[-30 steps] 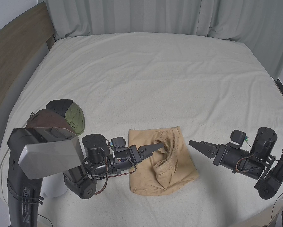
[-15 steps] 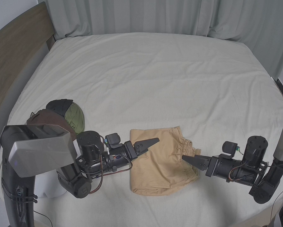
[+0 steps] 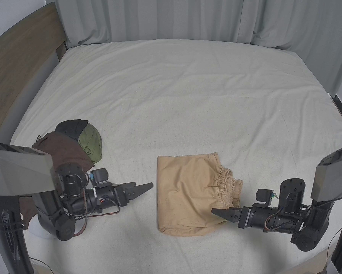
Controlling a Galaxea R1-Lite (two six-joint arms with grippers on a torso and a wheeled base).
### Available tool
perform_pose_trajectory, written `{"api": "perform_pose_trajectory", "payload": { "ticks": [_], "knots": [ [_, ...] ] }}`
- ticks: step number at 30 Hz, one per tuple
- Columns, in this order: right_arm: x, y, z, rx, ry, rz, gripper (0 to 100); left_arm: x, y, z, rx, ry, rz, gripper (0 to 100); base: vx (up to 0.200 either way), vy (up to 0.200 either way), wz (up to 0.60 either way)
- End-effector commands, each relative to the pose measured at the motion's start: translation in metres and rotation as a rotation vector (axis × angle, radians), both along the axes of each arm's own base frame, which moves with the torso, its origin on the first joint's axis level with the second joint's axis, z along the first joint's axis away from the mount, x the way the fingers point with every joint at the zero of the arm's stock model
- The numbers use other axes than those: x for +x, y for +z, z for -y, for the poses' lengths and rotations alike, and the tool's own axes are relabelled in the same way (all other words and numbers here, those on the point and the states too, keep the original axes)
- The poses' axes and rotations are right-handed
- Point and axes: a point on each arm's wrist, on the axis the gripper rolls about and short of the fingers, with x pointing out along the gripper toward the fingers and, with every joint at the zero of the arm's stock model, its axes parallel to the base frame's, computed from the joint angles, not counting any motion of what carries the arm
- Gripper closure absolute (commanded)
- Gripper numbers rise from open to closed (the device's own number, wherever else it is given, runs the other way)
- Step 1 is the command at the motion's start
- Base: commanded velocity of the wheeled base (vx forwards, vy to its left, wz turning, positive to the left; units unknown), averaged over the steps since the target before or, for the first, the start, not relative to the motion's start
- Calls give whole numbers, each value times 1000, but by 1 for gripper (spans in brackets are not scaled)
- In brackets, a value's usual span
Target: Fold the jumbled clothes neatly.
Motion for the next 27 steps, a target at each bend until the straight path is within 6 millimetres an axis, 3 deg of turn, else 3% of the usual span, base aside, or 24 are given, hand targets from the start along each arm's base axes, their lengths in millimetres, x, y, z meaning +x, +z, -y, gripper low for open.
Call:
{"api": "perform_pose_trajectory", "payload": {
  "ticks": [1,8,12,15,18,19,22,27],
  "knots": [
    [4,-23,-1,-36,-8,-66,0,-11,10,-30,23,43,18,0,0,0,0],
    [11,-21,-1,-23,-22,-51,0,-12,22,-38,25,59,69,0,0,0,0],
    [17,6,-2,70,-47,11,0,-12,18,-36,29,51,57,0,0,0,0],
    [24,11,-6,118,-66,11,0,-11,15,-34,31,46,48,0,0,0,0],
    [26,5,-4,106,-91,-6,0,-11,14,-34,31,44,45,0,0,0,0],
    [30,-11,-4,76,-118,-46,0,-10,12,-34,32,44,41,0,0,0,0],
    [29,-27,-3,45,-125,-97,0,-10,8,-35,34,41,28,0,0,0,0],
    [19,-36,0,15,-119,-147,0,-9,7,-35,35,42,25,0,0,0,0]
  ]
}}
